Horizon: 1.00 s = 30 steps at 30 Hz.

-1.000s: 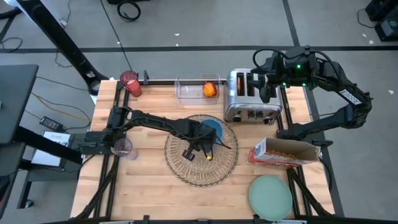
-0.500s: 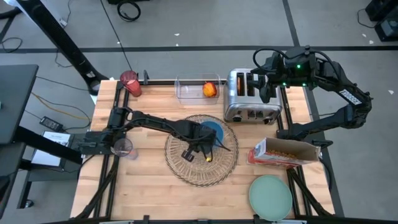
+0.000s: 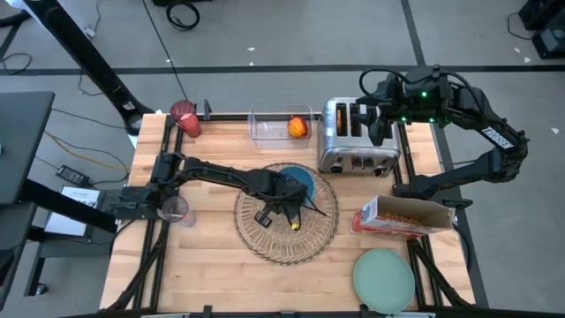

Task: Arrange a breakfast setting
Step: Put the blue bowl on the brown placemat

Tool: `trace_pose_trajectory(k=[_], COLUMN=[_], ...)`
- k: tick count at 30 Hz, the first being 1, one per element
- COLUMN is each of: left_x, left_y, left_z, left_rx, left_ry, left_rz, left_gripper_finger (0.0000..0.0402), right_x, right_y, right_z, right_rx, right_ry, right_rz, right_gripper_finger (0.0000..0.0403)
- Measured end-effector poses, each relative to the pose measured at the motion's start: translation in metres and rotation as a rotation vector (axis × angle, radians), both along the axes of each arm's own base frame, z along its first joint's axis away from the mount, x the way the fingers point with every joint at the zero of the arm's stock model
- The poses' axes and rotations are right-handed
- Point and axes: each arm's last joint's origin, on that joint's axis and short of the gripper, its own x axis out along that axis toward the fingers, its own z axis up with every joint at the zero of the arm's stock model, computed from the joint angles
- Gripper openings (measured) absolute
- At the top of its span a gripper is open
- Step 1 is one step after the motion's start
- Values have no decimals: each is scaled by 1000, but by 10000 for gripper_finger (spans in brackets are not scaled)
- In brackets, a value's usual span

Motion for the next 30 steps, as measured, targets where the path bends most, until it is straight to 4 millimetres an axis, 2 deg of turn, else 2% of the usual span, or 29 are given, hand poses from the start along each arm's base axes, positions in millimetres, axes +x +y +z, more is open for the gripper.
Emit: trace_pose_trajectory(k=[4, 14, 20, 30], left_x=[-5, -4, -10, -6], left_y=[-1, -2, -1, 1], left_z=[-1, -5, -16, -13], left_rx=[-3, -95, -94, -88], left_ry=[49, 40, 92, 44], left_rz=[14, 39, 75, 147], left_gripper_finger=[9, 11, 29, 80], right_x=[0, 0, -1, -1], right_y=[0, 0, 0, 0], right_z=[0, 0, -2, -2], right_rx=[0, 6, 18, 19], right_ry=[0, 0, 11, 13], right_rz=[0, -3, -8, -8], right_gripper_finger=[224, 224, 224, 228])
